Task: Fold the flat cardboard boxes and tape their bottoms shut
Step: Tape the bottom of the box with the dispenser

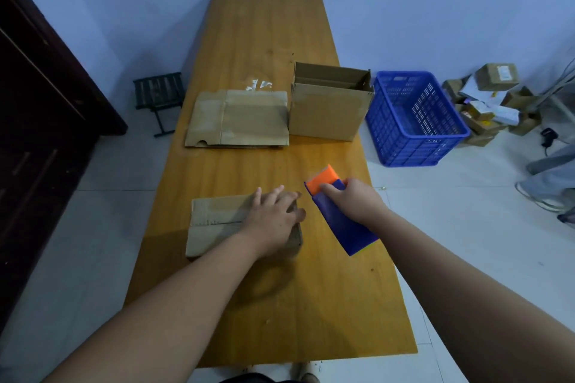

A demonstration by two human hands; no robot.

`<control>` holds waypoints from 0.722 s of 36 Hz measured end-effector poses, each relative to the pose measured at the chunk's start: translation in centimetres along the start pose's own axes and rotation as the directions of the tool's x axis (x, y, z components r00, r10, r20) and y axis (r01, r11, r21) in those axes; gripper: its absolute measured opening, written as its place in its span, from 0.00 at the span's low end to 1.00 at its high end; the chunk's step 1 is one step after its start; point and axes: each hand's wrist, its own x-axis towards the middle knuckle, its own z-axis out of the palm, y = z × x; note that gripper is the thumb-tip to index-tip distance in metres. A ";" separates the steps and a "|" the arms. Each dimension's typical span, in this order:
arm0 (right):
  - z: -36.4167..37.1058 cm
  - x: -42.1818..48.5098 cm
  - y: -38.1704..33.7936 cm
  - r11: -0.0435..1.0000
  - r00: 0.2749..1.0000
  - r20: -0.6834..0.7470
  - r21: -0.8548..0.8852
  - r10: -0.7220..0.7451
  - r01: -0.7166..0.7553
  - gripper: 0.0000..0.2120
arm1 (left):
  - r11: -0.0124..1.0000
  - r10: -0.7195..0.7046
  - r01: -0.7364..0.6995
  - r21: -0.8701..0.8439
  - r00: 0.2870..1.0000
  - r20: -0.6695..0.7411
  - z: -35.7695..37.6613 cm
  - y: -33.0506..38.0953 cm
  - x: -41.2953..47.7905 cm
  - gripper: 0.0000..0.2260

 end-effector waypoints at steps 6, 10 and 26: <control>-1.7 -2.6 -1.4 0.945 0.985 -0.013 0.281 -0.170 0.167 0.21 | 0.927 -0.363 0.359 -0.110 0.931 -0.024 -0.6 0.3 1.3 0.17; -2.9 -4.0 -1.9 0.844 0.977 0.096 0.524 -0.192 0.114 0.15 | 0.886 -0.389 0.366 -0.284 0.921 -0.029 -0.2 -0.8 1.9 0.18; 1.6 -5.6 -1.7 0.780 0.930 0.220 0.617 -0.295 0.101 0.17 | 0.646 -0.536 0.183 -0.741 0.801 -0.268 1.9 -3.4 -4.0 0.13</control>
